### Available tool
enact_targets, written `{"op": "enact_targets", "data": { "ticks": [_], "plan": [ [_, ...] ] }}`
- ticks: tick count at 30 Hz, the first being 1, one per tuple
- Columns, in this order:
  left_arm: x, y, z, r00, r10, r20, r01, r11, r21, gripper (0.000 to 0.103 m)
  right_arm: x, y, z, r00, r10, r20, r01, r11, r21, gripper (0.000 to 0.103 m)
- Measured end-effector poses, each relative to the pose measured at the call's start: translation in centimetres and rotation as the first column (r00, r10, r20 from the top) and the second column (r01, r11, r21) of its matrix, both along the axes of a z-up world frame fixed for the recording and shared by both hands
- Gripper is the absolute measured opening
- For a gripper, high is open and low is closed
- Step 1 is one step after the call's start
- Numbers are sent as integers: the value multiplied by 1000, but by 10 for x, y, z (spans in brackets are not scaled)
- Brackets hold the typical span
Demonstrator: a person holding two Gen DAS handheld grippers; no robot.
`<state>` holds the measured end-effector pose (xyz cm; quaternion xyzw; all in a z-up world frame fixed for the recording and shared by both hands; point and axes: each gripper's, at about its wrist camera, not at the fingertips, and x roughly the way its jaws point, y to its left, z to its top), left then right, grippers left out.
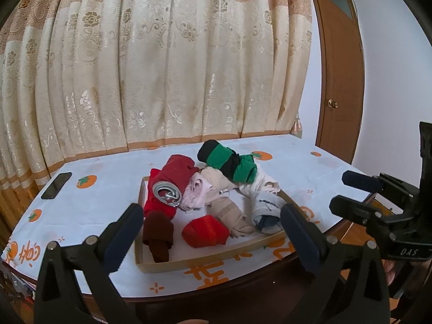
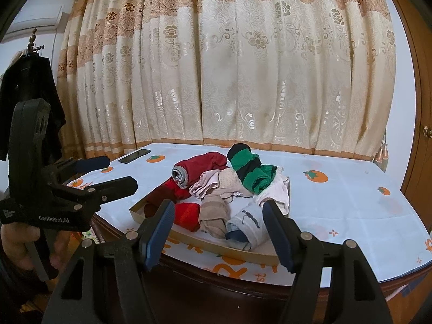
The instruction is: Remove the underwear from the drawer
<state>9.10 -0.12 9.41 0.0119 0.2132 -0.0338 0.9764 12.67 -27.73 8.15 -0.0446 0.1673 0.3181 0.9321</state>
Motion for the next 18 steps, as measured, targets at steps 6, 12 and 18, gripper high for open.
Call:
{"op": "enact_targets", "data": {
  "ticks": [6, 12, 18],
  "plan": [
    [4, 2, 7, 1000, 14, 14, -14, 1000, 15, 103, 1, 1, 1, 1000, 7, 0, -7, 1000, -8, 70],
    [7, 3, 5, 1000, 9, -3, -9, 1000, 6, 103, 3, 4, -2, 1000, 16, -12, -16, 1000, -19, 70],
    [9, 4, 2, 1000, 16, -4, -16, 1000, 11, 103, 4, 5, -5, 999, 25, -20, -26, 999, -30, 70]
  ]
}}
